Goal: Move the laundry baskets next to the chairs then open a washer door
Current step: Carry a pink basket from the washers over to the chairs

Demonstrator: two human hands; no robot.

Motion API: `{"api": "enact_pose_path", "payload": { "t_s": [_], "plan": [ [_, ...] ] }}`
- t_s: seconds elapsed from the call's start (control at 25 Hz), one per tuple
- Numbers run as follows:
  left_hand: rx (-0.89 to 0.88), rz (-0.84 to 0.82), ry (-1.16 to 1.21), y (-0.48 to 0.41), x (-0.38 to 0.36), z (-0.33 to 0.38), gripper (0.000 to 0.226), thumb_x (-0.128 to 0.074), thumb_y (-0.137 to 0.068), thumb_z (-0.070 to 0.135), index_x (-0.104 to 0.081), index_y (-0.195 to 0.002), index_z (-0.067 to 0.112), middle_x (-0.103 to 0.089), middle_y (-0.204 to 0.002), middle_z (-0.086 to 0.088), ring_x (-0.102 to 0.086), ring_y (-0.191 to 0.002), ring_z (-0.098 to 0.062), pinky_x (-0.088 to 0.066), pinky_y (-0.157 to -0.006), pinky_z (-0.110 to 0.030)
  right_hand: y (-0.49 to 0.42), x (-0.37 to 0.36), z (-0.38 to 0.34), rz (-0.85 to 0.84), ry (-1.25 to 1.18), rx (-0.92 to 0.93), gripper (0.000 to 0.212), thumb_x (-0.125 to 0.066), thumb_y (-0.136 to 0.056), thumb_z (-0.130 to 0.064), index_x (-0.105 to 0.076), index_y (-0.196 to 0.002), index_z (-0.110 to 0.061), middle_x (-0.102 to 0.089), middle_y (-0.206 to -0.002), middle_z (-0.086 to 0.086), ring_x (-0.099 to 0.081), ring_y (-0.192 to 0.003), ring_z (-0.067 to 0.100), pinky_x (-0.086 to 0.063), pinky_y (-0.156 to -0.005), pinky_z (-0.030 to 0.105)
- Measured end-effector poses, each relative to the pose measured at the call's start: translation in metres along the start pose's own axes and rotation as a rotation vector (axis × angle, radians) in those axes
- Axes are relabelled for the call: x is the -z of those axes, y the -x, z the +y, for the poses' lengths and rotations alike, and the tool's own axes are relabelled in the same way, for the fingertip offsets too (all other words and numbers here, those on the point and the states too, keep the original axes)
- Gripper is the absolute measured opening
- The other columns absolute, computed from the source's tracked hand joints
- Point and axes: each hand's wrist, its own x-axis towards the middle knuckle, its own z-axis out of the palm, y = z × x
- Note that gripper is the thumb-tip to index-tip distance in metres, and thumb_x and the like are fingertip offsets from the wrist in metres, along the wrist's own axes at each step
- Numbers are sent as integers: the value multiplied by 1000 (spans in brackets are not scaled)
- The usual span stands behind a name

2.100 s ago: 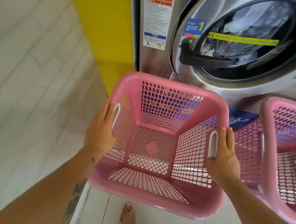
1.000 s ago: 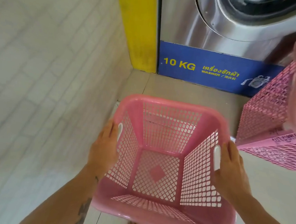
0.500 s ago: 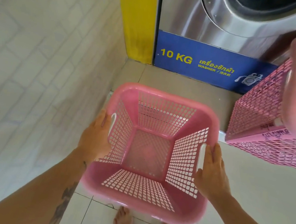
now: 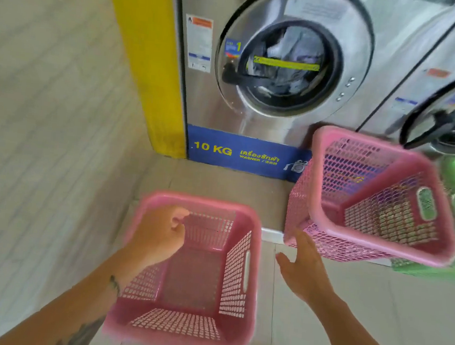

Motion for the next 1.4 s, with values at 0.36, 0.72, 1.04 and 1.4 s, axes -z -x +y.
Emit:
{"api": "enact_pose_path", "payload": {
  "t_s": [0.36, 0.72, 1.04, 1.4],
  "plan": [
    [-246, 8, 118, -82, -99, 221, 36, -54, -88, 4, -64, -117, 22, -66, -118, 6, -65, -92, -9, -48, -89, -29, -25, 192, 122, 234, -101, 18, 62, -65, -86, -12, -39, -143, -12, -43, -137, -2, -43, -121, 12, -38, -104, 28],
    [-332, 238, -208, -200, -248, 315, 52, -59, -70, -2, -61, -121, 12, -59, -122, -5, -55, -112, -26, -41, -99, -36, -170, 284, 305, 251, 70, 4, 54, -41, -72, -31, -47, -124, -15, -51, -122, 8, -51, -108, 32, -47, -92, 51],
    [-139, 227, -231, -224, -287, 281, 93, -54, -71, -7, -24, -151, 31, -37, -145, -5, -43, -127, -28, -41, -103, -41, -245, 267, 349, 227, 103, 24, 98, -53, -73, 3, -8, -154, -26, -22, -153, 12, -42, -128, 45, -44, -99, 58],
    [-90, 290, -144, -158, -299, 239, 82, -58, -70, -11, -41, -143, 22, -53, -133, -7, -55, -113, -34, -45, -96, -45, -193, 249, 356, 253, 183, 59, 98, -51, -65, 6, -15, -153, -18, -21, -154, 7, -41, -128, 39, -40, -104, 50]
  ]
}}
